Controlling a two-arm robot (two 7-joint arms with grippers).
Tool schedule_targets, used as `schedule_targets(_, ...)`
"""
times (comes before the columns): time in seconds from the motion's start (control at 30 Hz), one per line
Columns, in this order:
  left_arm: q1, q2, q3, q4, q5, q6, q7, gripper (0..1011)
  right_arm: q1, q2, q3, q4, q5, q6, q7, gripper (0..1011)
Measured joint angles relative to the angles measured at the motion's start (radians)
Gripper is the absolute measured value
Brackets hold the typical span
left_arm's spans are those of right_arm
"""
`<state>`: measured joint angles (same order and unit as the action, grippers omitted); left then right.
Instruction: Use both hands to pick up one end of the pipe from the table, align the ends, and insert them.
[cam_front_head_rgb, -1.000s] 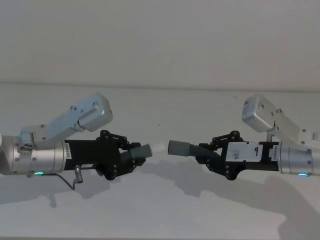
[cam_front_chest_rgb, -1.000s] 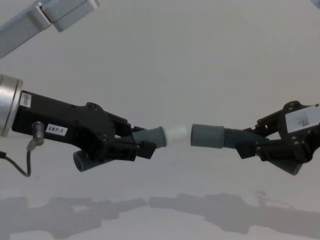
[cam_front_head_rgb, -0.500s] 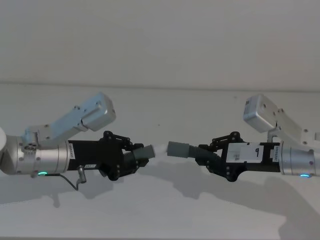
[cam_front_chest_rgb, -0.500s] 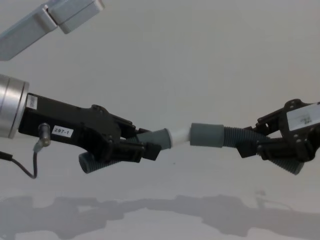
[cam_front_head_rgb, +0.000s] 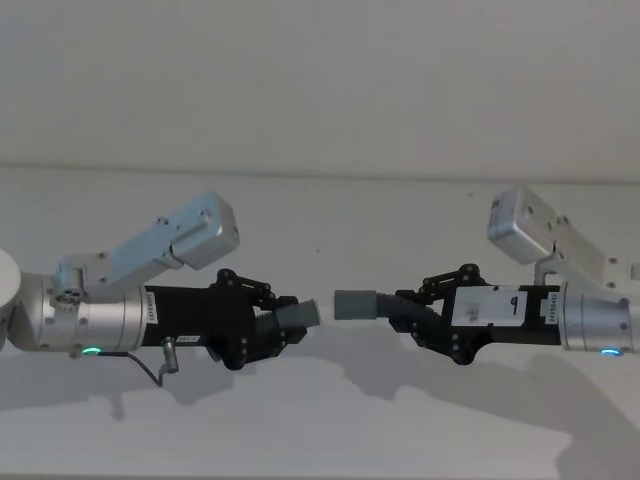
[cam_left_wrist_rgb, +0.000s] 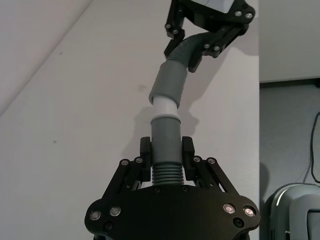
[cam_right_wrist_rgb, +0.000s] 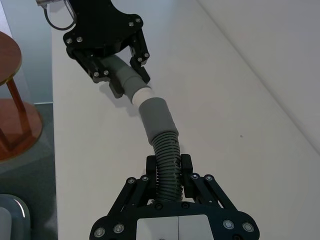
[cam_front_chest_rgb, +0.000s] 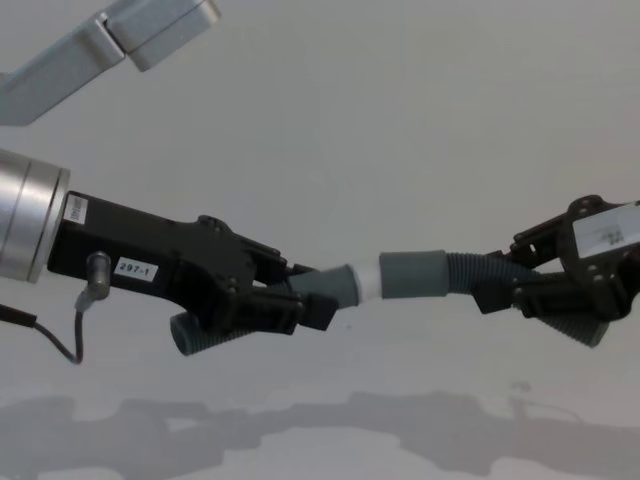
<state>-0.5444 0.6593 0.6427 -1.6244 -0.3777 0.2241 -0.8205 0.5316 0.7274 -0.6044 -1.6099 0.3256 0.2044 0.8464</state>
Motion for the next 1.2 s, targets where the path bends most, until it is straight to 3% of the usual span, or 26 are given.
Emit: schedule_targets(1.2,-0.026,0.027,0.035,-0.001,-0.004,-0.008,-0.035,343,0.014,0.008,-0.028,-0.022,0.005,-0.029,0.001,284)
